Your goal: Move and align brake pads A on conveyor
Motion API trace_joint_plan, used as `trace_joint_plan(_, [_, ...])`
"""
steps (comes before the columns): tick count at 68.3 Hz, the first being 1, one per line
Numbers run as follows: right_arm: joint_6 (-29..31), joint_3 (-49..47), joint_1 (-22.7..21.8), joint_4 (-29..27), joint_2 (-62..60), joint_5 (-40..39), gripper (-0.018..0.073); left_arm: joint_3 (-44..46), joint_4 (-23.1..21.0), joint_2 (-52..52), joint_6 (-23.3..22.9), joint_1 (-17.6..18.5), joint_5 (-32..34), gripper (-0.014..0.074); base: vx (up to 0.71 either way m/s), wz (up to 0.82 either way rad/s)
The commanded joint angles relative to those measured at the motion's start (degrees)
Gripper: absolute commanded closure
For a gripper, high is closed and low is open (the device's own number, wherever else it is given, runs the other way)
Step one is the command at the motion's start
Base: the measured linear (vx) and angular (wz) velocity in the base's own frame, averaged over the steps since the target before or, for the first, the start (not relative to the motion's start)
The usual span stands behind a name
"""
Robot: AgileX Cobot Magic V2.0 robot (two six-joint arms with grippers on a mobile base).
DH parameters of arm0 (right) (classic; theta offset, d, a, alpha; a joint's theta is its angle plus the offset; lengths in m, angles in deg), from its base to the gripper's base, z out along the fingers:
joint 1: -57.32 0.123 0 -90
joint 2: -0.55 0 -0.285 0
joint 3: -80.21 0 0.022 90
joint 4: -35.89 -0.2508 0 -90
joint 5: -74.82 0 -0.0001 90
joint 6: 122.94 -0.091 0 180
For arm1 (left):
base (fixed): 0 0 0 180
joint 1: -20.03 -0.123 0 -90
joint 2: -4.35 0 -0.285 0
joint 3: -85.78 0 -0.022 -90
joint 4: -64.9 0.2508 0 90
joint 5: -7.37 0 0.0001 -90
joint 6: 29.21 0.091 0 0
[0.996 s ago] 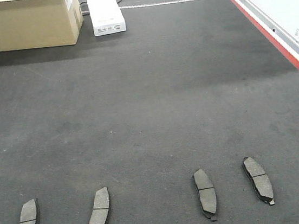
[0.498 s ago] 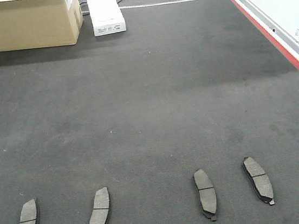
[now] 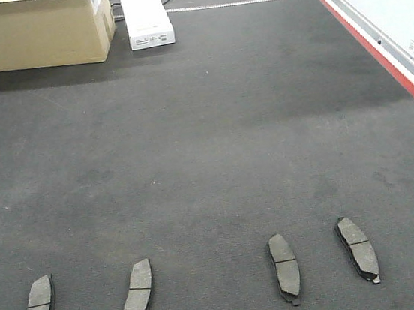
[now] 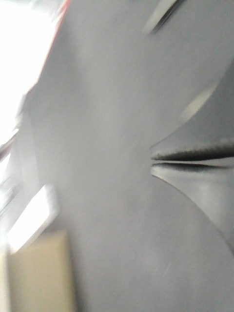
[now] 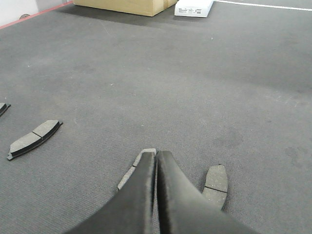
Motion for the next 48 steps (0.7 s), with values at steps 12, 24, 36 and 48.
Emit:
trace_joint_plan(12, [0.24,-1.44,0.01,1.58,0.57,-3.29,0.0571,-16.57,0.06,9.04,0.51,-13.22,18.74,0.0602,0.0,0.0])
trace_joint_plan(24, [0.24,-1.44,0.01,1.58,0.57,-3.29,0.0571,-24.39,0.59,10.67,-2.64,-16.63,23.5,0.0602,0.0,0.0])
trace_joint_plan(36, [0.24,-1.44,0.01,1.58,0.57,-3.29,0.0571,-26.06,6.04,10.67,-12.18,-16.63,24.9,0.0602,0.0,0.0])
trace_joint_plan(48, [0.24,-1.44,0.01,1.58,0.57,-3.29,0.0571,-26.06,5.92,10.67,-12.7,-16.57,24.86,0.0602,0.0,0.0])
